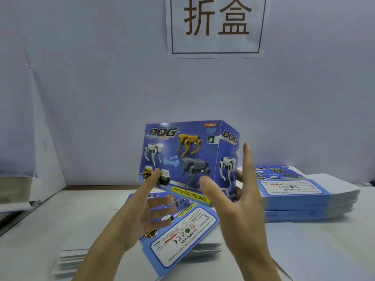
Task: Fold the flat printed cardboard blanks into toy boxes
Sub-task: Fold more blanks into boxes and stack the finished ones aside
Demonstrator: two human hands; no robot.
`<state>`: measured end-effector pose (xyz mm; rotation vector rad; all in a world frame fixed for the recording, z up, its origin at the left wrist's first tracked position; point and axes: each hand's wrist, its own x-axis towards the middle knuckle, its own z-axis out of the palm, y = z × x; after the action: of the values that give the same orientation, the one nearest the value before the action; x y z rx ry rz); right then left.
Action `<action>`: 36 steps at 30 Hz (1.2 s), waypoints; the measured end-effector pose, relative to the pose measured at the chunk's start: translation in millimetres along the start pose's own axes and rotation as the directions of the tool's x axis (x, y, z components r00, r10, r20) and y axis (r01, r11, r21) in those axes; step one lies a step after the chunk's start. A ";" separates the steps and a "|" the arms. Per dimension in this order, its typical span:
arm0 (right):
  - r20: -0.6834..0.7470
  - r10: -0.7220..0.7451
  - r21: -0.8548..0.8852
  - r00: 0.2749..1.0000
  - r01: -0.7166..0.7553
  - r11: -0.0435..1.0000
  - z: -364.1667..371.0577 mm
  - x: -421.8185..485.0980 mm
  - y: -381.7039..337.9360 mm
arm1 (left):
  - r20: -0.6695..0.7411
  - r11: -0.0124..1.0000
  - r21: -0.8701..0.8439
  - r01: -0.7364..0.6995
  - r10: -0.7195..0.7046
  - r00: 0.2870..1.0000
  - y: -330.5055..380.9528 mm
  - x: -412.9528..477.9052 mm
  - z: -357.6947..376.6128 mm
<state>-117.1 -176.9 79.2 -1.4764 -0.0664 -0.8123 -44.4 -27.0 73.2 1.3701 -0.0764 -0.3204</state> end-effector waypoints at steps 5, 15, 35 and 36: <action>0.097 0.157 0.102 0.983 -0.167 0.981 1.1 4.4 2.1 | 0.040 0.954 -0.285 -0.091 0.106 0.994 -0.8 5.4 -4.8; 0.161 0.374 0.065 0.914 -0.388 0.920 -49.2 37.7 -2.2 | 0.134 0.845 0.316 -0.431 0.410 0.902 1.2 -0.9 -18.7; 0.324 0.540 -0.011 0.776 -0.568 0.823 -42.6 36.4 22.9 | 0.003 0.986 0.116 -0.122 0.122 0.992 14.4 -12.1 -21.5; 0.343 0.539 0.023 0.769 -0.580 0.814 -43.5 37.6 25.5 | 0.013 0.989 0.103 -0.104 0.103 0.995 14.1 -10.9 -25.2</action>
<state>-95.0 -235.1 70.4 -1.3854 0.0784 -0.0673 -46.2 2.1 83.1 1.4617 -0.1723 -0.2374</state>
